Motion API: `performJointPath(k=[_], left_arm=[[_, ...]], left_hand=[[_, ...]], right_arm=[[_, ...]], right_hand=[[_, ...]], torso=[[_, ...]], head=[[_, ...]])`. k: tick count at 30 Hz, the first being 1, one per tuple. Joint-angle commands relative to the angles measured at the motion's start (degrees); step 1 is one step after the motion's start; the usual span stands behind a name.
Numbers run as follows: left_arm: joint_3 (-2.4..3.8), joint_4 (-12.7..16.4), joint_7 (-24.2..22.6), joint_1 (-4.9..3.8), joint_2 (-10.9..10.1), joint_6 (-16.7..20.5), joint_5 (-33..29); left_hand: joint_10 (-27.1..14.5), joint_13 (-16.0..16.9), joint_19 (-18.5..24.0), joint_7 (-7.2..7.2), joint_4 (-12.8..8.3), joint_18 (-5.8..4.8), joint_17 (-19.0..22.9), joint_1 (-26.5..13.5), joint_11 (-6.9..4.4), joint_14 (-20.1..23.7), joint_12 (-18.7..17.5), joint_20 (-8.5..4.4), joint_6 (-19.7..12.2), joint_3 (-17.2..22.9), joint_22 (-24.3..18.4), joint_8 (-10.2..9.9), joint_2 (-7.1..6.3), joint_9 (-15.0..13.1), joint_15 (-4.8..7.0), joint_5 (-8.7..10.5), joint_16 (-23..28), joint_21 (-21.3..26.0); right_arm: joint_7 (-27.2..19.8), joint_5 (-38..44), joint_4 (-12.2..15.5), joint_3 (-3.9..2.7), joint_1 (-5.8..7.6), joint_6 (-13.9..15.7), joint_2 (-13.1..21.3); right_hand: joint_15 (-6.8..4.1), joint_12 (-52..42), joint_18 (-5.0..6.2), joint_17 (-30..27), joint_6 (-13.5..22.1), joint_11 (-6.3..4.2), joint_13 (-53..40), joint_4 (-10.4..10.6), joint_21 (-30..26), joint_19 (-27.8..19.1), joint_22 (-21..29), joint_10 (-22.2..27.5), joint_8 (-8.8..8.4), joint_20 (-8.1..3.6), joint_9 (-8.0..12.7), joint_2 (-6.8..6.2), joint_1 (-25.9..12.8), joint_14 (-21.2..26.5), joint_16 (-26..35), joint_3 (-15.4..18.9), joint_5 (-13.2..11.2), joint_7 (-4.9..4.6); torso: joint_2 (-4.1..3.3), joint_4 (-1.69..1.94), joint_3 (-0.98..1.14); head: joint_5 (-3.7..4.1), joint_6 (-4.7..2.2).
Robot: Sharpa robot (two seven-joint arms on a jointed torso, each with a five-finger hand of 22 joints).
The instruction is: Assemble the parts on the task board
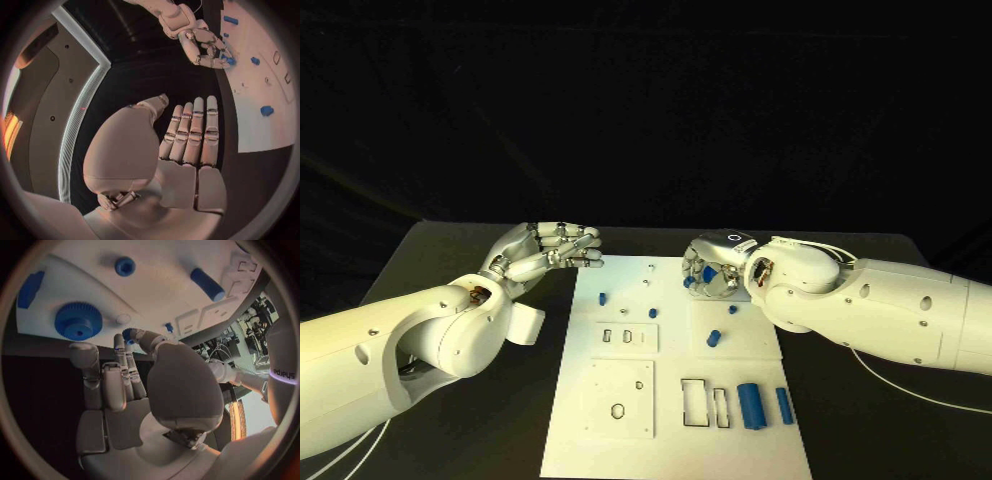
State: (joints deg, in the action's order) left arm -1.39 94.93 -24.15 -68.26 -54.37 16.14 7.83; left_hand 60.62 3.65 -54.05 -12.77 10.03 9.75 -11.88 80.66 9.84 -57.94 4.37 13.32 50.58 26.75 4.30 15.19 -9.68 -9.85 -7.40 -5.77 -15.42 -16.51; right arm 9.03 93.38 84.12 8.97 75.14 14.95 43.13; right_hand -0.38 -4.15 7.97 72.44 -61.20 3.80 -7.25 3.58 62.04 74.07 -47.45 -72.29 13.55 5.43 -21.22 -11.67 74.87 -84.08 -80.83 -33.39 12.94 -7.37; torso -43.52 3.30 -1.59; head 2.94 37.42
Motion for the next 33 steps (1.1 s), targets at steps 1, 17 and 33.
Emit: performJointPath(k=[1,17,33], left_arm=[[0.06,0.0,0.0,-0.07,0.1,-1.2,-0.1],[0.05,-0.3,0.2,-0.07,0.5,-1.7,-0.1],[0.06,-0.1,0.3,-0.07,0.5,-1.8,-0.1]], left_hand=[[-0.1,0.1,0.3,-0.72,-0.1,0.71,-0.1,-0.2,0.34,0.3,-0.2,0.11,-0.5,0.3,-0.1,-0.3,-0.05,0.1,-0.09,0.34,0.3,0.3],[-0.2,0.1,0.3,-0.77,-0.3,0.72,-0.2,0.0,0.39,0.4,-0.4,0.16,-0.6,0.5,-0.1,-0.4,-0.02,0.1,-0.15,0.34,0.5,0.4],[-0.2,0.1,0.3,-0.77,-0.3,0.72,-0.2,0.0,0.39,0.4,-0.4,0.16,-0.6,0.5,-0.1,-0.4,-0.02,0.1,-0.15,0.34,0.5,0.4]], right_arm=[[2.4,1.3,0.4,-0.09,0.29,3.6,-0.7],[2.7,0.8,-6.2,-0.17,0.55,7.6,-7.6],[1.8,-0.2,-9.1,-0.18,0.04,7.7,-10.5]], right_hand=[[-0.41,-0.1,-0.4,0.1,-0.3,-0.1,-0.1,0.2,0.2,-0.1,-0.1,-0.4,0.3,-0.33,-0.1,0.37,-0.3,-2.9,-0.2,-0.2,0.4,-0.02],[-0.41,0.1,-0.48,0.3,-0.1,-0.1,0.0,0.5,0.6,0.0,-0.6,-0.4,0.32,-0.35,-0.3,0.16,-0.7,-2.9,-0.4,-0.2,0.4,-0.01],[-0.39,0.2,-0.48,0.4,0.2,-0.06,0.0,0.7,0.7,-0.1,-0.7,-0.3,0.23,-0.35,-0.5,-0.07,-0.9,-2.9,-0.5,-0.2,0.4,-0.08]], torso=[[-0.11,0.0,0.07],[-0.38,0.24,-0.02],[-0.84,0.6,-0.26]], head=[[-0.13,-0.22],[-0.23,-0.57],[-0.42,-0.33]])
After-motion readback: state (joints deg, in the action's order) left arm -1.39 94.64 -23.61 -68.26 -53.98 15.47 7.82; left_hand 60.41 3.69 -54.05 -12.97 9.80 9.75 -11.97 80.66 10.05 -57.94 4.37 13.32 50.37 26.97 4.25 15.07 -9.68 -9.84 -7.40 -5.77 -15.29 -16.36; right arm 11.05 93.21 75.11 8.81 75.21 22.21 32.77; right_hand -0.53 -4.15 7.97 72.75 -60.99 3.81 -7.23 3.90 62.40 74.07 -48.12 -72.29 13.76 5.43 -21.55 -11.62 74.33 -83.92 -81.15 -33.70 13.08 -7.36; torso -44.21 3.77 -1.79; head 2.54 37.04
